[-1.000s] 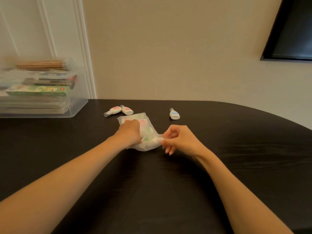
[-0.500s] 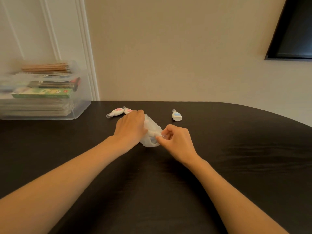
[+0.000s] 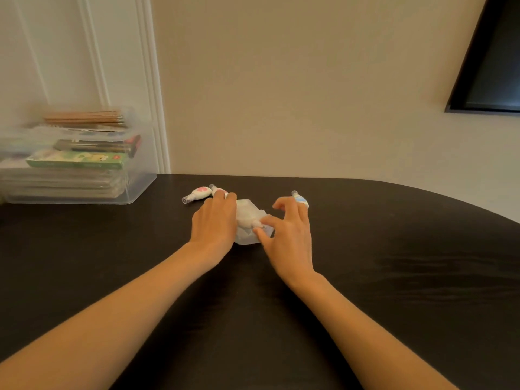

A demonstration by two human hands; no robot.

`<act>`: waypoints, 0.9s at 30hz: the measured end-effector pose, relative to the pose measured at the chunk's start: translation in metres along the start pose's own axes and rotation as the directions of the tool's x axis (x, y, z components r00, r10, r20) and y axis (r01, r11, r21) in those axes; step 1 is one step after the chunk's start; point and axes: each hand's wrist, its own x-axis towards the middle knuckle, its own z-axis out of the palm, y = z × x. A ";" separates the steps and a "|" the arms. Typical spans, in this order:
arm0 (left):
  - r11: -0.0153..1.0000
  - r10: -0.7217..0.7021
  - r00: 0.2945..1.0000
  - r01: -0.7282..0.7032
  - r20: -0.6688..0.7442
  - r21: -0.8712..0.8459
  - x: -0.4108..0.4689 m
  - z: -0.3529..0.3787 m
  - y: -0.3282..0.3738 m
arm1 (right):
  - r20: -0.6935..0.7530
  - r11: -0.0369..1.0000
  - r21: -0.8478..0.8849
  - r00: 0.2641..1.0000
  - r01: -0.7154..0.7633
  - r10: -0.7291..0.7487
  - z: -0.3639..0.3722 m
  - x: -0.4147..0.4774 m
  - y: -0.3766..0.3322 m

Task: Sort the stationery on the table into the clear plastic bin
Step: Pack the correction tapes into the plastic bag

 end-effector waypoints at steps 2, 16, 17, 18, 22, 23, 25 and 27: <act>0.999 -0.010 0.999 0.008 -0.037 -0.050 0.001 -0.001 -0.003 | -0.039 0.998 -0.058 0.999 0.032 -0.034 0.005 0.006 -0.008; 0.990 0.025 0.996 -0.012 0.090 -0.138 0.006 0.015 -0.024 | 0.298 0.990 -0.037 0.944 -0.140 0.144 0.037 0.032 -0.024; 0.991 -0.010 0.993 0.026 0.122 -0.129 0.006 0.017 -0.024 | 0.354 0.990 -0.079 0.925 -0.116 0.136 0.037 0.031 -0.025; 0.991 -0.041 0.990 0.058 0.137 -0.120 0.005 0.018 -0.024 | 0.389 0.989 -0.101 0.911 -0.105 0.136 0.036 0.031 -0.025; 0.989 -0.047 0.996 0.056 0.071 -0.135 0.007 0.022 -0.023 | 0.308 0.991 -0.011 0.942 -0.134 0.131 0.026 0.029 -0.016; 0.987 -0.040 0.998 0.048 0.054 -0.153 0.008 0.022 -0.022 | 0.285 0.989 0.042 0.950 -0.145 0.127 0.024 0.029 -0.012; 0.987 -0.017 0.999 0.021 0.029 -0.161 0.012 0.023 -0.021 | 0.269 0.976 0.155 0.957 -0.153 0.108 0.021 0.027 -0.007; 0.987 0.002 1.000 0.002 0.022 -0.162 0.017 0.023 -0.019 | 0.279 0.954 0.262 0.957 -0.148 0.072 0.018 0.024 -0.002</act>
